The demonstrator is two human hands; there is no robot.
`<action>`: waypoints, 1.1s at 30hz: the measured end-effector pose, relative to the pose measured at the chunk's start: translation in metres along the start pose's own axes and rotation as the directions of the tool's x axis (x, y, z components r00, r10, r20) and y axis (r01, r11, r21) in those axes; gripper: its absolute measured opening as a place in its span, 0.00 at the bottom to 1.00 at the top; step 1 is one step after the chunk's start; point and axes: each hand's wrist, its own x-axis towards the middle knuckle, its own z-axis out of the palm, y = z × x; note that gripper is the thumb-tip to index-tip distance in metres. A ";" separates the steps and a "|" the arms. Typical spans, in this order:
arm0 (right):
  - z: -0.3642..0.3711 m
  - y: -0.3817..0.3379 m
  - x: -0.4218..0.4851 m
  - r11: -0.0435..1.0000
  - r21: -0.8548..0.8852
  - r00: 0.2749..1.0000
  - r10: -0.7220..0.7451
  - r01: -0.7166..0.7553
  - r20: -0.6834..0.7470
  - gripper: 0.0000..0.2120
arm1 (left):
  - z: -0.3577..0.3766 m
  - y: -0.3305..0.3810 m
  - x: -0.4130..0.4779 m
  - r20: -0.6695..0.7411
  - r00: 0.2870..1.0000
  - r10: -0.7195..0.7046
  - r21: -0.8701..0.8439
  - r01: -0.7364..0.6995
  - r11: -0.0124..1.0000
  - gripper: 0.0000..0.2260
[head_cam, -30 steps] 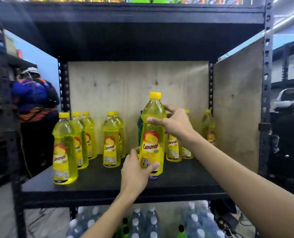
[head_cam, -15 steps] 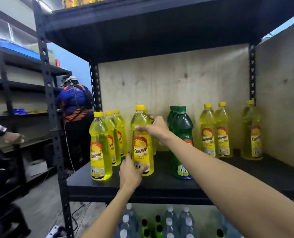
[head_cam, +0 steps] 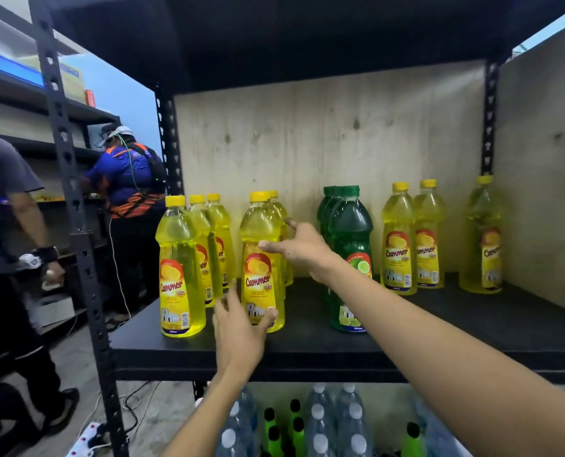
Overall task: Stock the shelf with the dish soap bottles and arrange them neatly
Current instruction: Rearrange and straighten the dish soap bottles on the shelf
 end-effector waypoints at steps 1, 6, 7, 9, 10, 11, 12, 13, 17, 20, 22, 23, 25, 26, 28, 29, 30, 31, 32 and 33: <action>-0.009 -0.001 -0.011 1.000 -0.015 1.000 -0.008 0.008 -0.011 0.42 | -0.002 0.006 -0.006 -0.061 0.996 0.071 0.019 -0.070 0.997 0.37; -0.081 0.002 -0.075 0.994 0.090 0.999 -0.054 0.054 0.006 0.11 | 0.011 0.068 -0.033 -0.122 0.892 0.435 -0.157 -0.450 0.879 0.15; -0.097 0.005 -0.083 0.994 0.094 0.998 -0.050 0.054 -0.039 0.08 | 0.020 0.084 -0.038 -0.081 0.877 0.473 -0.214 -0.479 0.851 0.11; -0.128 0.014 -0.088 0.994 0.102 0.984 -0.020 0.039 -0.179 0.07 | 0.044 0.114 -0.048 0.021 0.858 0.514 -0.312 -0.482 0.818 0.08; -0.143 0.021 -0.086 0.994 0.102 0.966 0.001 0.026 -0.257 0.06 | 0.059 0.126 -0.053 0.087 0.855 0.512 -0.356 -0.453 0.817 0.09; -0.159 0.028 -0.082 0.995 0.097 0.944 0.023 0.010 -0.328 0.06 | 0.076 0.138 -0.057 0.156 0.851 0.501 -0.397 -0.410 0.821 0.09; -0.173 0.037 -0.076 0.996 0.092 0.921 0.045 -0.010 -0.387 0.07 | 0.094 0.148 -0.061 0.216 0.846 0.488 -0.430 -0.366 0.825 0.10; -0.187 0.045 -0.069 0.996 0.090 0.900 0.065 -0.029 -0.431 0.07 | 0.111 0.157 -0.065 0.263 0.844 0.467 -0.451 -0.320 0.833 0.11; -0.230 0.081 -0.031 0.995 -0.006 0.846 0.084 -0.103 -0.526 0.11 | 0.172 0.189 -0.068 0.367 0.877 0.311 -0.436 -0.134 0.890 0.18; -0.245 0.101 0.000 0.983 -0.077 0.821 0.097 -0.169 -0.562 0.18 | 0.208 0.206 -0.054 0.313 0.933 0.179 -0.383 -0.048 0.922 0.21; -0.247 0.112 0.019 0.977 -0.115 0.833 0.090 -0.181 -0.546 0.19 | 0.226 0.210 -0.039 0.291 0.957 0.024 -0.354 0.084 0.932 0.27; -0.246 0.117 0.028 0.976 -0.130 0.846 0.080 -0.174 -0.527 0.21 | 0.233 0.209 -0.030 0.305 0.951 -0.040 -0.342 0.149 0.928 0.30; -0.240 0.124 0.041 0.978 -0.157 0.872 0.044 -0.137 -0.488 0.26 | 0.246 0.207 -0.014 0.363 0.925 -0.117 -0.308 0.237 0.921 0.37; -0.237 0.126 0.047 0.976 -0.179 0.879 0.023 -0.122 -0.475 0.29 | 0.253 0.206 -0.006 0.388 0.912 -0.134 -0.287 0.258 0.923 0.41; -0.234 0.129 0.059 0.968 -0.228 0.882 -0.012 -0.108 -0.471 0.34 | 0.266 0.207 0.006 0.406 0.906 -0.121 -0.258 0.241 0.935 0.43; -0.233 0.130 0.065 0.964 -0.241 0.878 -0.019 -0.110 -0.478 0.35 | 0.272 0.208 0.012 0.402 0.910 -0.101 -0.264 0.221 0.939 0.43; -0.234 0.132 0.069 0.963 -0.242 0.874 -0.017 -0.116 -0.485 0.35 | 0.277 0.208 0.016 0.395 0.915 -0.089 -0.281 0.212 0.936 0.41; -0.235 0.133 0.073 0.964 -0.235 0.873 -0.007 -0.123 -0.488 0.35 | 0.281 0.208 0.019 0.384 0.919 -0.089 -0.299 0.215 0.930 0.40; -0.236 0.135 0.075 0.965 -0.227 0.874 0.004 -0.131 -0.486 0.34 | 0.284 0.207 0.022 0.369 0.924 -0.099 -0.311 0.223 0.924 0.38; -0.238 0.137 0.076 0.966 -0.221 0.874 0.012 -0.136 -0.485 0.32 | 0.285 0.205 0.023 0.354 0.929 -0.109 -0.319 0.230 0.920 0.38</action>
